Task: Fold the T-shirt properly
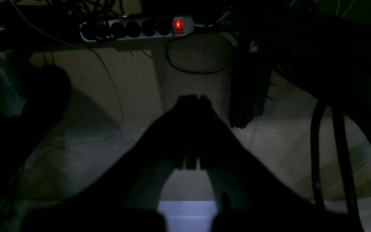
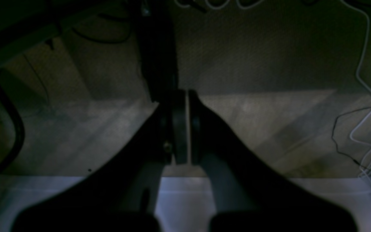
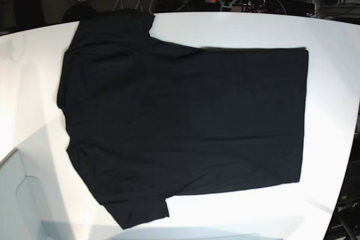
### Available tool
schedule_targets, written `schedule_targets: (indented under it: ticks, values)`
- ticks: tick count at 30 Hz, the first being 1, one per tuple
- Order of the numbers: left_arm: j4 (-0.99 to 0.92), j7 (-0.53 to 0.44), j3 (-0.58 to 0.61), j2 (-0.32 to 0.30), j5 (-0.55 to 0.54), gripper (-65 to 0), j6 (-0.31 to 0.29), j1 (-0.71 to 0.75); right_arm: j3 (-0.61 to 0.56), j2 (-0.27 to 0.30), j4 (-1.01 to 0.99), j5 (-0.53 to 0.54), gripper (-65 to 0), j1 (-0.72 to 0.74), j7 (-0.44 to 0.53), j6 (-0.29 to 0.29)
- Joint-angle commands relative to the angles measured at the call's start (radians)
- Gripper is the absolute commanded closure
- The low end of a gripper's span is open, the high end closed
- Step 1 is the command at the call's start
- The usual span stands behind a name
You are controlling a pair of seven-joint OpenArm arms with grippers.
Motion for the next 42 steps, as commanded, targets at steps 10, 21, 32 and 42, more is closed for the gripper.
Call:
schedule_targets:
  ticks: [10, 21, 32, 42]
  values:
    - [0.002, -0.006, 0.001, -0.004, -0.004, 0.0, 0.008, 0.005, 0.001, -0.003, 0.001, 0.001, -0.1, -0.01, 0.006, -0.022]
    - [0.002, -0.006, 0.001, -0.004, -0.004, 0.0, 0.008, 0.005, 0.001, -0.003, 0.001, 0.001, -0.1, -0.01, 0.006, -0.022]
    - [0.073, -0.052, -0.005, -0.015, -0.006, 0.0, 0.008, 0.064, 0.003, -0.021, 0.116, 0.001, 0.0, -0.103, 0.043, -0.022]
    - [0.328, -0.112, -0.005, -0.072, -0.006, 0.0, 0.008, 0.243, 0.003, -0.023, 0.337, 0.001, 0.0, -0.275, 0.043, -0.022]
